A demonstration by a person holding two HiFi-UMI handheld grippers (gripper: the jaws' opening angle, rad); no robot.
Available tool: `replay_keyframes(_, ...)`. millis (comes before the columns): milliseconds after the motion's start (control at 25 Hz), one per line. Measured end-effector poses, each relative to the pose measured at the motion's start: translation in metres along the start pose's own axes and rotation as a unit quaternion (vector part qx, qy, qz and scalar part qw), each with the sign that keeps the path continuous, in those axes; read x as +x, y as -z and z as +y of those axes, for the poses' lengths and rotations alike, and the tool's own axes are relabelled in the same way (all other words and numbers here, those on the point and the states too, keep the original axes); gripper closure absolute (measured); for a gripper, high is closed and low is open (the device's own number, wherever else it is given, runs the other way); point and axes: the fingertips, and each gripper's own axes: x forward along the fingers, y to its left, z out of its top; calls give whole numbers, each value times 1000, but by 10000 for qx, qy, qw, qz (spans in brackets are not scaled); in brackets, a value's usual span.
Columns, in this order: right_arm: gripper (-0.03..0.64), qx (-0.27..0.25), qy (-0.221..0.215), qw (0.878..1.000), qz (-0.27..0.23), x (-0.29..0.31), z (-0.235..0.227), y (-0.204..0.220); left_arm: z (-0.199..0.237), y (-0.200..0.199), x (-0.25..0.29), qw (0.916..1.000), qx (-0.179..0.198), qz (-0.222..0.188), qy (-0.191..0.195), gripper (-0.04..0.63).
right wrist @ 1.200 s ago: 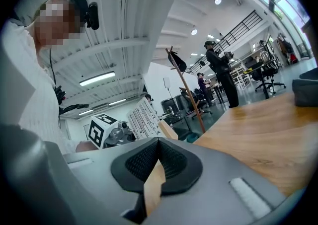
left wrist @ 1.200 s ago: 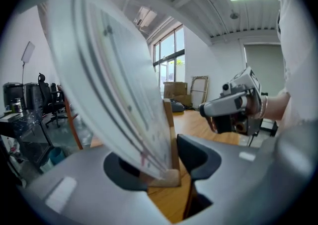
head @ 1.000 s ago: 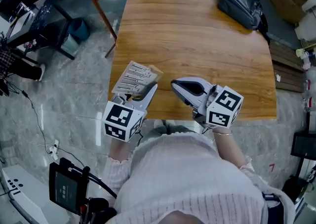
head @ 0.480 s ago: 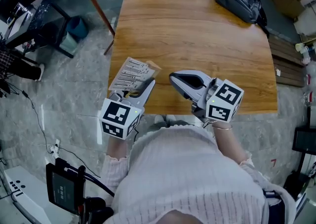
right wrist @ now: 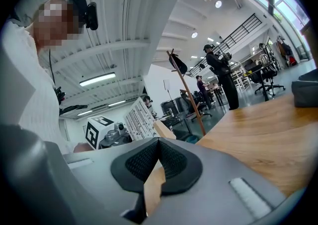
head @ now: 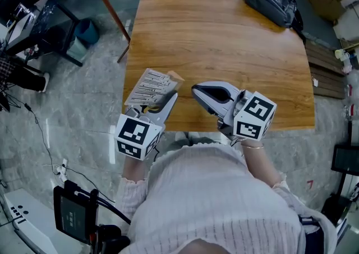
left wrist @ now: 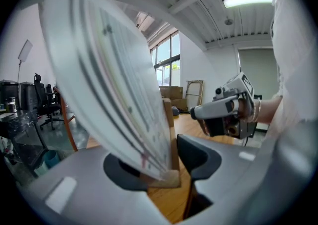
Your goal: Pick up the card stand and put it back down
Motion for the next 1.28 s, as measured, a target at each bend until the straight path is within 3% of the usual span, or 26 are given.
replay_keyframes(640,617,127,3,9997,224,12,-10,7,28,15,13,9994,152,324,-30,407)
replay_keyframes(840,617,213,56,9993,304,13,-17,13,45,22,20,9989,203,366,-220,406)
replay_keyframes(1040,617,443,153,9976,515,17,-30,30,45,61,33,9970,149,730,-203,407)
replay_keyframes(1280,617,788,127,9942,720,23,-42,55,30,114,59,9938,-2,1096,211,407)
